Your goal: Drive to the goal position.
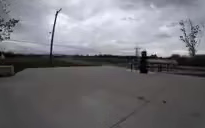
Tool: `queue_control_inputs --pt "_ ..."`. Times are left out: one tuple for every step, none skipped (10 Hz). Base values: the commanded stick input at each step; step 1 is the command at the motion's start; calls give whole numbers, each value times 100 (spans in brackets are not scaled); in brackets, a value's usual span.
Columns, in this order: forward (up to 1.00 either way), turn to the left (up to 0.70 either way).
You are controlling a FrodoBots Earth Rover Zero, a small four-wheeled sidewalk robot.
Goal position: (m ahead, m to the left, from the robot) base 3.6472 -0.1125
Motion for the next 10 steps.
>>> queue_control_inputs --pt "100 -9" --pt "100 -25" --pt "100 -27" --pt "100 -27" --pt "100 -27" --pt "100 -27" --pt "100 -27" --pt "100 -27" --pt "100 -27" --pt "100 -27"
